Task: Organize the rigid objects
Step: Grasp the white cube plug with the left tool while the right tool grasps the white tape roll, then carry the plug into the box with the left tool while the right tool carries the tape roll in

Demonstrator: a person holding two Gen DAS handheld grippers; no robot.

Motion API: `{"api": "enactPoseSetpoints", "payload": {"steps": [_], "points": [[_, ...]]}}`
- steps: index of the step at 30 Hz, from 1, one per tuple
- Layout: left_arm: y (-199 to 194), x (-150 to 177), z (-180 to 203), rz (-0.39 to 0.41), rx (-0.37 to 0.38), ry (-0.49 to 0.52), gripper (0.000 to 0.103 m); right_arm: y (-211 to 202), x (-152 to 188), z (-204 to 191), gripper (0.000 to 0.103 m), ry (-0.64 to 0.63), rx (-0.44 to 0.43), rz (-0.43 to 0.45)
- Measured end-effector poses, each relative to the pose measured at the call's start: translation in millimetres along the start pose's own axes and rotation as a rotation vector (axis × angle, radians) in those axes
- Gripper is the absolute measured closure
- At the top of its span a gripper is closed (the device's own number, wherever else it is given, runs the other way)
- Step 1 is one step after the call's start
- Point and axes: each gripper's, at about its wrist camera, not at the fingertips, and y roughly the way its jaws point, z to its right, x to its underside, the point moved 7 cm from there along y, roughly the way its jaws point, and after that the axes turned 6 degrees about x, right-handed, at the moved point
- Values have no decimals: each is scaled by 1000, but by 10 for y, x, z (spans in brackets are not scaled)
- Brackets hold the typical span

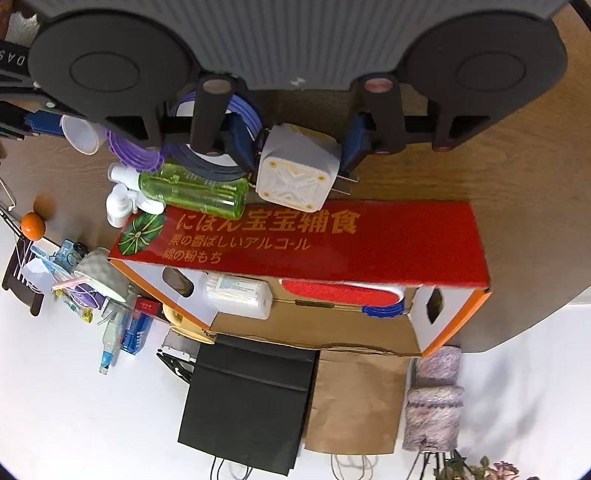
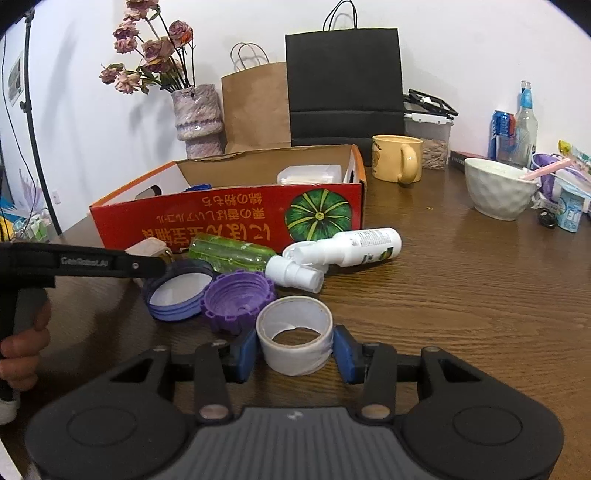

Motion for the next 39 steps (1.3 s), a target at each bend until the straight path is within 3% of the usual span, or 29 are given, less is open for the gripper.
{"api": "enactPoseSetpoints", "payload": {"steps": [15, 17, 18, 21, 24, 32, 39], "points": [[-821, 523, -49, 17, -35, -67, 51, -554, 287, -302, 60, -29, -51, 33], [-896, 526, -77, 58, -37, -85, 38, -611, 327, -352, 60, -37, -57, 34], [-916, 520, -83, 73, -32, -81, 37, -628, 341, -366, 60, -39, -56, 34], [-897, 519, -94, 63, -43, -62, 39, -668, 372, -366, 60, -39, -52, 32], [-858, 533, -106, 46, -25, -77, 52, -699, 390, -343, 60, -32, -44, 32], [-890, 547, -95, 64, -42, -52, 53, -749, 385, -308, 60, -28, -30, 48], [-1171, 508, -139, 116, -87, -57, 53, -819, 326, -287, 60, -31, -18, 77]]}}
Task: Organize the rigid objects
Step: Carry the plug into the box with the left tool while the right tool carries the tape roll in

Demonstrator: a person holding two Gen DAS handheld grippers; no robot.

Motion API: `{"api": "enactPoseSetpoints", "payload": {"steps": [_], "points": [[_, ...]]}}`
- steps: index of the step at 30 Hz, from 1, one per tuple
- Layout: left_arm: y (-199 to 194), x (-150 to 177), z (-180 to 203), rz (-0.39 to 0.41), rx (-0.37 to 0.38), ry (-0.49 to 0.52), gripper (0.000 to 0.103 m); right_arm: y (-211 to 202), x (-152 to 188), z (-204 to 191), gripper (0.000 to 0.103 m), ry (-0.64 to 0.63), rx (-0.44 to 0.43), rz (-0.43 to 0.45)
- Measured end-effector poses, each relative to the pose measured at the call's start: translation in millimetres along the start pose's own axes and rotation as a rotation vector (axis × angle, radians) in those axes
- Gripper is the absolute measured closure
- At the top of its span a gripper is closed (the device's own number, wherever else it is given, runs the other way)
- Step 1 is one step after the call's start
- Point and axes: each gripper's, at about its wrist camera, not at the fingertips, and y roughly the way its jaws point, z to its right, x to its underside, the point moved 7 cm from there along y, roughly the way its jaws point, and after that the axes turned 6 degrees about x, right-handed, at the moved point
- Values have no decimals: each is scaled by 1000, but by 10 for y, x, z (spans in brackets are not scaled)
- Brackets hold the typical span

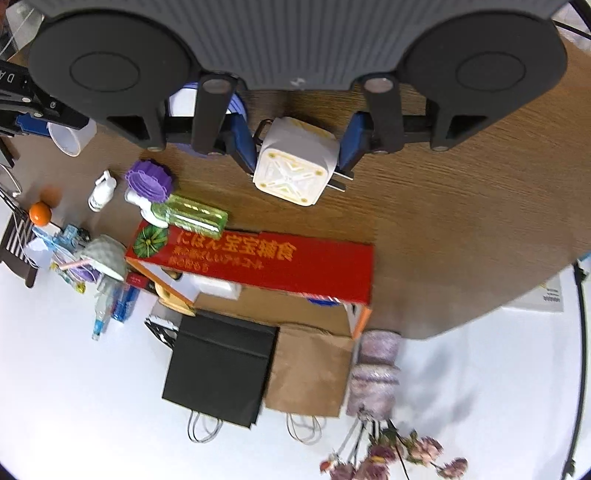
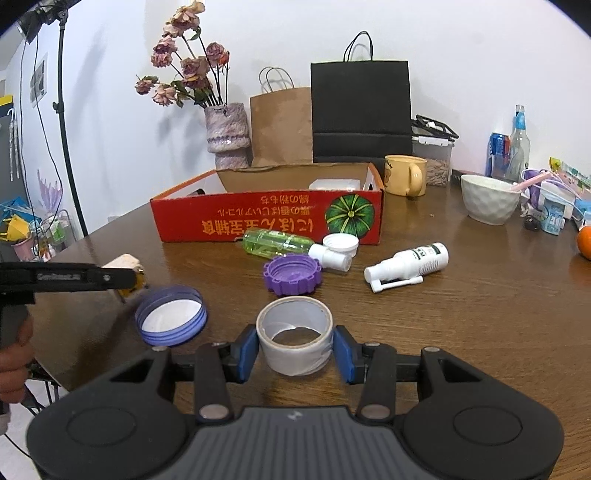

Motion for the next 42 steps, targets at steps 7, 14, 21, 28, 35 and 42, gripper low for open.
{"api": "enactPoseSetpoints", "payload": {"steps": [7, 14, 21, 28, 35, 42], "points": [[-386, -272, -20, 108, -27, 16, 53, -173, -311, -80, 60, -31, -19, 100], [-409, -638, -30, 174, -24, 20, 53, -139, -768, -145, 60, -79, -29, 194], [-220, -1078, 20, 229, -40, 39, 53, 24, -1197, -187, 60, -112, -59, 252], [377, -1539, 82, 180, -13, 88, 53, 566, -1673, -160, 60, -65, -174, 190], [1369, -2029, 84, 35, 50, 53, 53, 1487, -2247, -191, 60, -61, -216, 76], [2427, -2188, -152, -164, 68, -42, 53, 2631, -2522, -121, 60, 103, -306, -135]]}}
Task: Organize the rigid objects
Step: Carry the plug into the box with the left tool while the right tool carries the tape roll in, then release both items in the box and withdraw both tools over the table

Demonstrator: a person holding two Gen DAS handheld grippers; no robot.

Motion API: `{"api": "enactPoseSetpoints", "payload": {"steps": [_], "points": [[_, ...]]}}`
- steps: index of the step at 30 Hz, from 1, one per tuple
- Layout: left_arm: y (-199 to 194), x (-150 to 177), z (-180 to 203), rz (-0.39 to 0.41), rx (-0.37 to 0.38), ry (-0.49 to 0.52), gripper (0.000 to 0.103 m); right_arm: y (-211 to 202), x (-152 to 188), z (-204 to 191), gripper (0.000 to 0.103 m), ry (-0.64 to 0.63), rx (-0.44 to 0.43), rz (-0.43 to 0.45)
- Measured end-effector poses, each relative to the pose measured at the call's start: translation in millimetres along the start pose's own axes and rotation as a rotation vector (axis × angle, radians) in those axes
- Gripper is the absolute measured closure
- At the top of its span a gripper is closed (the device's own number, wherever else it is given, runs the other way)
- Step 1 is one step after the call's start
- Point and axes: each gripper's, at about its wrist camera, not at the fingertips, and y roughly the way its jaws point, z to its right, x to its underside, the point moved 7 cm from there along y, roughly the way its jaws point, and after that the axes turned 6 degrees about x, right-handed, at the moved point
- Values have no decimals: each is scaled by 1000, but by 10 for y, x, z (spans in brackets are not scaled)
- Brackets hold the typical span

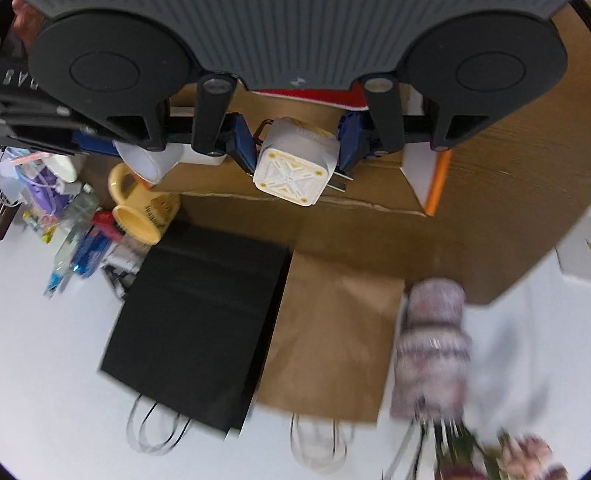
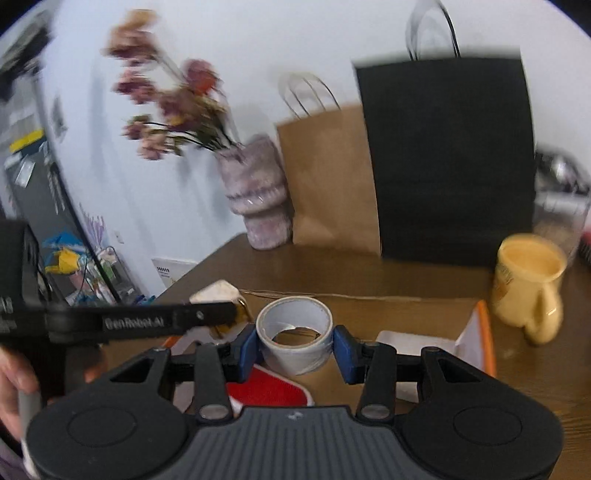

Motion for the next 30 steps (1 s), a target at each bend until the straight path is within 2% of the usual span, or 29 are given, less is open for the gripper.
{"api": "enactPoseSetpoints", "payload": {"steps": [3, 6, 11, 13, 14, 16, 20, 23, 27, 30], "points": [[359, 4, -123, -78, -17, -22, 53, 411, -66, 142, 60, 67, -14, -84], [595, 50, -226, -121, -52, -28, 52, 712, -67, 234, 60, 98, -4, -142], [745, 106, -265, -140, -20, -49, 51, 1006, 3, 281, 56, 78, 56, -179], [747, 100, -267, -139, -42, -39, 50, 1030, 20, 300, 56, 84, 63, -170], [742, 89, -272, -136, -41, -38, 50, 1034, 19, 313, 53, 88, 66, -167], [724, 53, -273, -127, -36, -32, 47, 1013, 9, 337, 47, 94, 67, -159], [565, -9, -285, -97, -39, -30, 38, 826, -30, 312, 46, 71, 78, -140], [398, -50, -266, -82, -50, -19, 35, 630, -46, 286, 45, 58, 89, -130], [53, -93, -179, -51, -62, 7, 33, 237, -73, 250, 42, 25, 128, -106], [-286, -99, -84, -18, -72, 41, 28, -94, -90, 209, 35, 10, 153, -79]]}}
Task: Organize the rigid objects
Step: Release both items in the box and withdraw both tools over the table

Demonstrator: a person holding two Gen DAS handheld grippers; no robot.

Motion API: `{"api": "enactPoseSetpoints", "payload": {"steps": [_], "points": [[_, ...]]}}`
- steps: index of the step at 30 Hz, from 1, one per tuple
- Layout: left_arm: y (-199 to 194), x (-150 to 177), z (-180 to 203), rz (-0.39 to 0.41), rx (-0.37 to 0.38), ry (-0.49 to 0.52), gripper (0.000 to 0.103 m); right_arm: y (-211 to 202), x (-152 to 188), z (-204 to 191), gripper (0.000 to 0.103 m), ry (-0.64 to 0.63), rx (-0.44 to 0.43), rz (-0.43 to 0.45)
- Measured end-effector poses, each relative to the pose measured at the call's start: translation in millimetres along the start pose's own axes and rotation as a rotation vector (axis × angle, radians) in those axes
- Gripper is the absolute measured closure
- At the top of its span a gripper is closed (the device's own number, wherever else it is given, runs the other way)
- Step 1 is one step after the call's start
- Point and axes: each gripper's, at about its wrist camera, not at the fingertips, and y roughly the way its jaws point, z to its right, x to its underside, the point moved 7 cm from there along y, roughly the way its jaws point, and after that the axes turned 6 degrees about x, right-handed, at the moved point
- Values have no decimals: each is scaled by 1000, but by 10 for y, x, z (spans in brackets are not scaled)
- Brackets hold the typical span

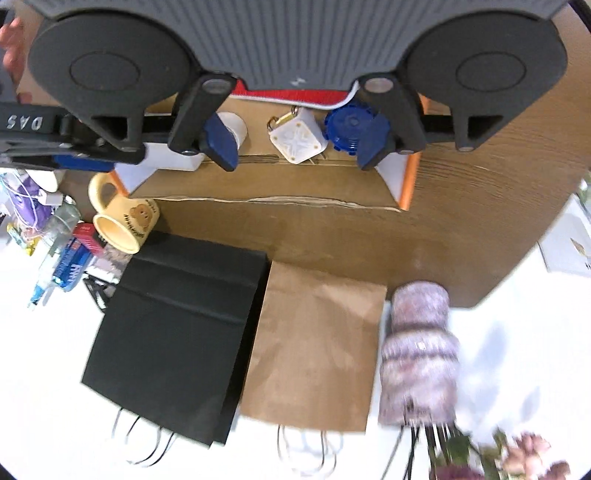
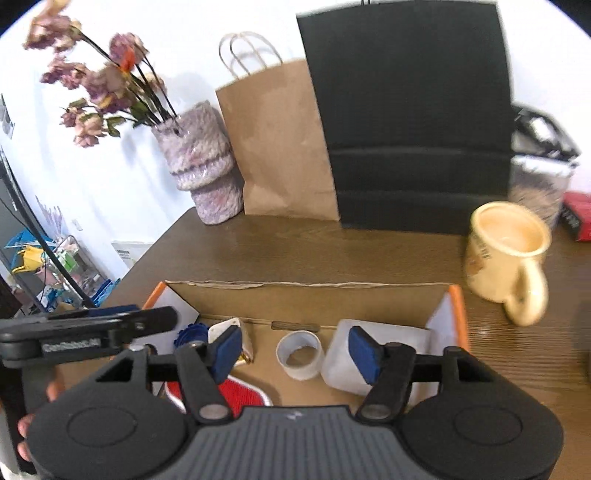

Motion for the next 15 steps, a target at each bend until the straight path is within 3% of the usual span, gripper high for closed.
{"api": "enactPoseSetpoints", "payload": {"steps": [4, 15], "points": [[-476, 72, 119, 44, -15, 62, 23, -470, 108, -18, 23, -44, 38, 63], [-1498, 585, 388, 274, -109, 180, 16, -1314, 769, -22, 18, -65, 116, 226]]}}
